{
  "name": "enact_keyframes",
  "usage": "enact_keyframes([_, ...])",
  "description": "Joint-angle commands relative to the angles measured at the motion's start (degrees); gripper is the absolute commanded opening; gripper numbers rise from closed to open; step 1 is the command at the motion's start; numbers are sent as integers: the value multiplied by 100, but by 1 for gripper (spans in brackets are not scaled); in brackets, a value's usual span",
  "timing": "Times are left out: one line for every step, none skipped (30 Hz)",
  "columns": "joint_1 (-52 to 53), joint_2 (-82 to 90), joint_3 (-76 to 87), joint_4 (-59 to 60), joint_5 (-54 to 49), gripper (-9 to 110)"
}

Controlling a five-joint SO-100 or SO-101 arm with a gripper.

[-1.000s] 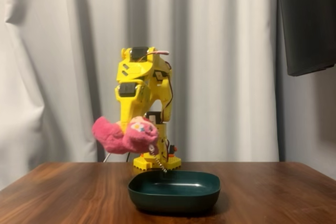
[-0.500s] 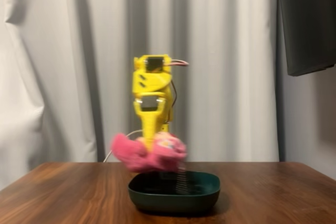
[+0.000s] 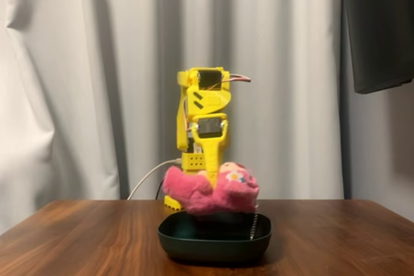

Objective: Grasp a strawberry bear and put it in the bin.

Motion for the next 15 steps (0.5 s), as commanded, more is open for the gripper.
enact_keyframes([-105, -220, -1134, 202, -35, 0])
enact_keyframes([-105, -343, -1494, 422, -35, 0])
enact_keyframes([-97, -396, -1802, 580, -35, 0])
enact_keyframes([-70, -404, -2057, 703, 0, 0])
enact_keyframes([-26, -404, -2294, 835, 26, 0])
enact_keyframes([18, -404, -2549, 976, 35, 0])
enact_keyframes([70, -404, -2769, 1099, 35, 0])
enact_keyframes([114, -404, -2962, 1213, 44, 0])
enact_keyframes([158, -404, -3111, 1292, 53, 0])
enact_keyframes([185, -404, -3208, 1318, 53, 0])
enact_keyframes([202, -404, -3270, 1318, 53, 0])
enact_keyframes([211, -404, -3296, 1318, 62, 0])
enact_keyframes([211, -404, -3287, 1318, 62, 0])
enact_keyframes([211, -404, -3243, 1318, 62, 0])
enact_keyframes([211, -413, -3208, 1318, 62, 0])
